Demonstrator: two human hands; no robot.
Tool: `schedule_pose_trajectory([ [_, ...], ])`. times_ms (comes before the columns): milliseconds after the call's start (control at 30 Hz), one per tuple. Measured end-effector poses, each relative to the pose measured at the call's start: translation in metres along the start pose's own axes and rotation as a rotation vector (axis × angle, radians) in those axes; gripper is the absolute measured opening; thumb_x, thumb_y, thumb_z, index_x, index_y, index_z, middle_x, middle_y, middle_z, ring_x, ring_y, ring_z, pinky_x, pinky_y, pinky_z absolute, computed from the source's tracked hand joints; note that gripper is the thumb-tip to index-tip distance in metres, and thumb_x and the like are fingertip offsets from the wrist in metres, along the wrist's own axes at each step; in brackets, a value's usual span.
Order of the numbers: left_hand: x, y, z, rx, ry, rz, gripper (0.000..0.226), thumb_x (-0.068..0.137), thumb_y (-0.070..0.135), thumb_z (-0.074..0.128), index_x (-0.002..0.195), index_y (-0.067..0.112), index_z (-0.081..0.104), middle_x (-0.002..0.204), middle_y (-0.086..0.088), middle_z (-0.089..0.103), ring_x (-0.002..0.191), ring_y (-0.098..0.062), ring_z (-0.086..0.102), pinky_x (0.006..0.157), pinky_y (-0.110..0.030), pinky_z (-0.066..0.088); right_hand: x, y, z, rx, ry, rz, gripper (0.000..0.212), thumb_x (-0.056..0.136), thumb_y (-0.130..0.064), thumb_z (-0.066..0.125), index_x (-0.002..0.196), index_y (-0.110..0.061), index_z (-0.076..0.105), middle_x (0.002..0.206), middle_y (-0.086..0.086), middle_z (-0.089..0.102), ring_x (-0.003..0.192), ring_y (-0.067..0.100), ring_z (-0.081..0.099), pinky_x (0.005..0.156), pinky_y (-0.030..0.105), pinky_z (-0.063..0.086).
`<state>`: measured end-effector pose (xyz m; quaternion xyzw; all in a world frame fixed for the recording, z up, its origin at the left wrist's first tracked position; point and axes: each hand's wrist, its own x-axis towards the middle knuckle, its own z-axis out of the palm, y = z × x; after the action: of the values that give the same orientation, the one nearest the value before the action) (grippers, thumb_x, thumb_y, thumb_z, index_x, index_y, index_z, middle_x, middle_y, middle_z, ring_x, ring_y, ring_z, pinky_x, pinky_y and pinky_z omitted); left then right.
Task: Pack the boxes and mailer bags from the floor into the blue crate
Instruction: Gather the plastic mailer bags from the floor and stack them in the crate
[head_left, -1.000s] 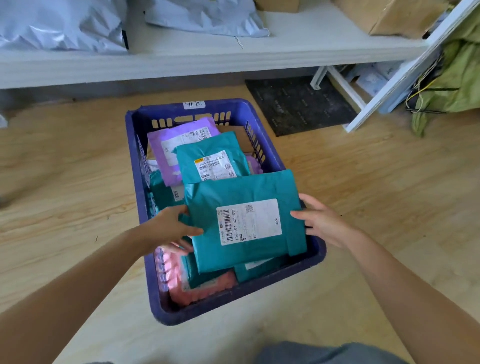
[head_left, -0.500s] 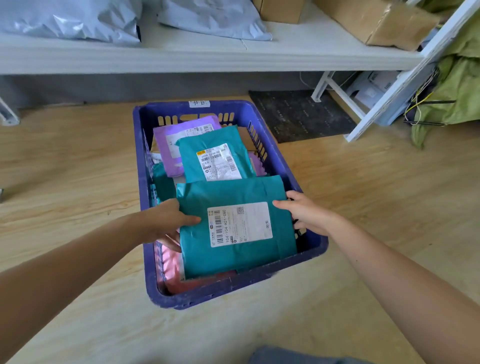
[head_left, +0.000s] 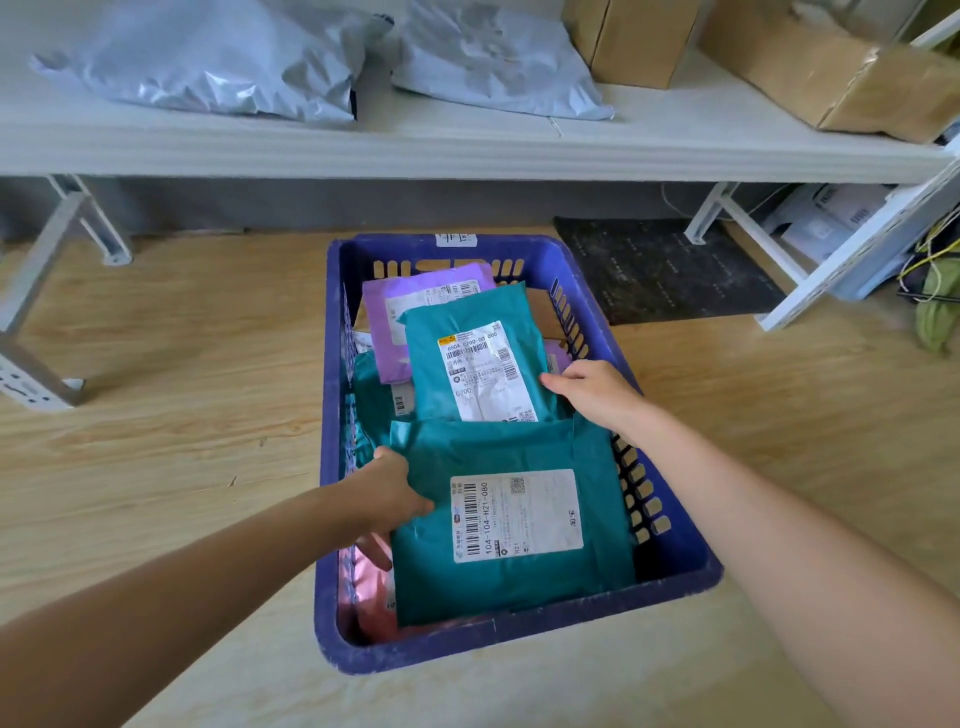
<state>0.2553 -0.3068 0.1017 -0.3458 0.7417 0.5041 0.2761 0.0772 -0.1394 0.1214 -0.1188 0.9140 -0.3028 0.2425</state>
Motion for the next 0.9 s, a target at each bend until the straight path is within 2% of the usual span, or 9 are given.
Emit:
schedule_pose_trajectory([
  [67,0.000,0.000,0.002,0.010,-0.014,-0.012,0.055,0.092,0.017,0.058,0.132,0.004,0.022,0.119,-0.015,0.054,0.089,-0.033,0.066,0.056,-0.047,0.058,0.005,-0.001,0.003,0.041,-0.001,-0.027,0.046,0.092,-0.048,0.053,0.086,-0.003,0.059,0.091,0.012,0.064,0.083,0.026,0.059,0.069,0.032,0.037],
  [133,0.000,-0.001,0.003,0.020,-0.030,-0.017,0.053,0.092,0.016,0.057,0.131,0.002,0.023,0.119,-0.017,0.054,0.090,-0.035,0.067,0.055,-0.046,0.058,0.008,-0.001,0.006,0.041,0.008,-0.071,0.037,0.093,-0.040,0.054,0.082,-0.005,0.058,0.084,0.008,0.063,0.081,0.027,0.059,0.068,0.033,0.039],
  [200,0.000,-0.001,0.004,0.018,-0.051,-0.015,0.053,0.092,0.016,0.057,0.131,0.002,0.024,0.119,-0.018,0.055,0.089,-0.036,0.067,0.055,-0.047,0.058,0.010,-0.001,0.008,0.002,0.056,-0.119,0.030,0.095,-0.028,0.054,0.072,-0.011,0.047,0.070,0.001,0.050,0.070,0.020,0.048,0.060,0.032,0.033],
  [333,0.001,-0.003,0.002,0.023,-0.100,-0.016,0.038,0.093,0.016,0.056,0.123,0.005,0.037,0.117,-0.016,0.058,0.081,-0.032,0.068,0.057,-0.046,0.059,0.013,-0.003,0.007,0.024,0.191,-0.169,0.027,0.098,-0.025,0.048,0.075,-0.014,0.041,0.064,-0.003,0.039,0.057,0.013,0.035,0.055,0.031,0.027],
  [467,0.005,-0.006,0.001,-0.095,-0.139,-0.046,0.034,0.091,0.013,0.059,0.119,0.004,0.043,0.121,-0.020,0.056,0.083,-0.041,0.069,0.053,-0.046,0.059,0.015,-0.007,-0.001,0.097,0.307,-0.192,0.021,0.100,-0.024,0.044,0.087,-0.008,0.050,0.075,0.000,0.048,0.069,0.016,0.043,0.061,0.032,0.033],
  [567,0.012,-0.003,0.003,-0.231,-0.159,-0.033,0.025,0.091,0.006,0.058,0.114,0.003,0.048,0.126,-0.016,0.053,0.097,-0.036,0.065,0.052,-0.040,0.059,0.018,-0.006,-0.008,0.186,0.334,-0.179,0.022,0.101,-0.023,0.042,0.099,-0.004,0.053,0.087,0.007,0.052,0.075,0.017,0.044,0.061,0.030,0.034],
  [700,0.014,0.004,0.008,-0.303,-0.181,-0.008,0.013,0.093,0.004,0.055,0.104,0.003,0.049,0.121,-0.012,0.055,0.092,-0.026,0.065,0.052,-0.032,0.059,0.020,-0.002,-0.012,0.292,0.394,-0.124,0.022,0.101,-0.022,0.042,0.104,-0.003,0.053,0.090,0.006,0.050,0.077,0.016,0.044,0.059,0.027,0.035],
  [800,0.014,0.009,0.007,-0.376,-0.161,-0.026,0.011,0.092,0.003,0.055,0.098,0.005,0.046,0.111,-0.012,0.055,0.082,-0.027,0.065,0.049,-0.032,0.059,0.022,0.000,-0.013,0.399,0.407,-0.048,0.020,0.101,-0.023,0.042,0.104,-0.007,0.053,0.092,0.003,0.053,0.087,0.021,0.052,0.072,0.033,0.047],
  [900,0.012,0.017,0.000,-0.359,-0.175,-0.037,0.015,0.092,0.004,0.056,0.104,0.006,0.046,0.111,-0.013,0.058,0.084,-0.029,0.066,0.046,-0.032,0.058,0.025,-0.001,-0.018,0.454,0.404,-0.009,0.017,0.101,-0.025,0.042,0.102,-0.011,0.052,0.095,0.002,0.055,0.094,0.022,0.058,0.085,0.043,0.052],
])
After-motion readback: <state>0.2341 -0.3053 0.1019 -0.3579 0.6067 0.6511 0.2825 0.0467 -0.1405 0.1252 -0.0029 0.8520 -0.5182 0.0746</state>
